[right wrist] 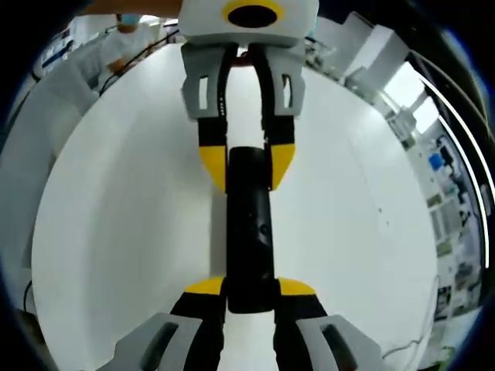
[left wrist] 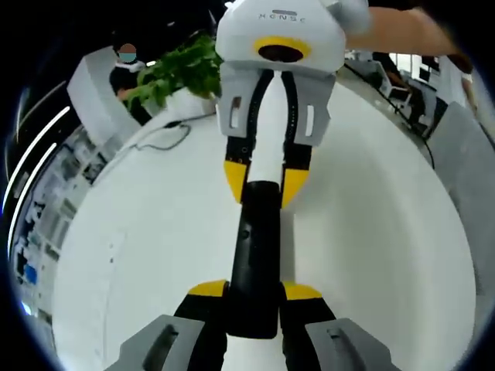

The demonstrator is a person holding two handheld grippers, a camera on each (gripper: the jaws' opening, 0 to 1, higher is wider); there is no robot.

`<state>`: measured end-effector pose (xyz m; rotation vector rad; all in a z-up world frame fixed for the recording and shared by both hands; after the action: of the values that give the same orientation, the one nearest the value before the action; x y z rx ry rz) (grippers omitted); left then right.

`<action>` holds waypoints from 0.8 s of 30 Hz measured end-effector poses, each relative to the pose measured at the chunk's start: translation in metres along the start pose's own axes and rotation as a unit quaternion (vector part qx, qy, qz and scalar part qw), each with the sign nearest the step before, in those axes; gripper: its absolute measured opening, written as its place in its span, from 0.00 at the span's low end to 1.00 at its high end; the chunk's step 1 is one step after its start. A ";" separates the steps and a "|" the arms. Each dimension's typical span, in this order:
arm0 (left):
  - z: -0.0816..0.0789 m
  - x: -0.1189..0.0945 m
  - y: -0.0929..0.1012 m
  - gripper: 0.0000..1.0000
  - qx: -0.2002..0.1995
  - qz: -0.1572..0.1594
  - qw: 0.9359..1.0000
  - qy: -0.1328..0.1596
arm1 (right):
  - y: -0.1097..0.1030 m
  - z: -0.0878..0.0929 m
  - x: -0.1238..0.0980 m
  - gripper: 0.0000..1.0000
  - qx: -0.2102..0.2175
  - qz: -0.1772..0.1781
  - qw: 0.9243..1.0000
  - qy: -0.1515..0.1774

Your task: Press the specified remote control buttons in sequence, fully releasing each button before pressing the next.

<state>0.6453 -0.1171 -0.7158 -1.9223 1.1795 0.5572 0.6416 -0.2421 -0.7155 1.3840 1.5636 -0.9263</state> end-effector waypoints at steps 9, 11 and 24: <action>0.008 0.008 0.001 0.24 0.007 0.002 1.000 -0.023 | 0.004 -0.002 0.008 0.20 -0.009 0.000 1.000 -0.009; 0.008 0.008 0.000 0.24 0.005 0.000 1.000 -0.027 | 0.006 -0.002 0.009 0.20 -0.008 0.003 1.000 -0.010; 0.010 0.013 0.001 0.24 0.015 0.002 0.999 -0.042 | 0.006 -0.002 0.015 0.20 -0.011 0.005 1.000 -0.020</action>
<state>0.6510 -0.1162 -0.7305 -1.8547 1.1323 0.6128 0.6462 -0.2340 -0.7282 1.3487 1.5320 -0.9236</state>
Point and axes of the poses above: the point that each gripper's makers call its tool centre point, and the gripper's own axes: x roughly forward along the fingers, y roughly to its right, z roughly out of its underside, the point moved 6 cm from there along -x, roughly backward along the fingers, and after that the axes turned 15 degrees about -z, right-handed, at the moved point
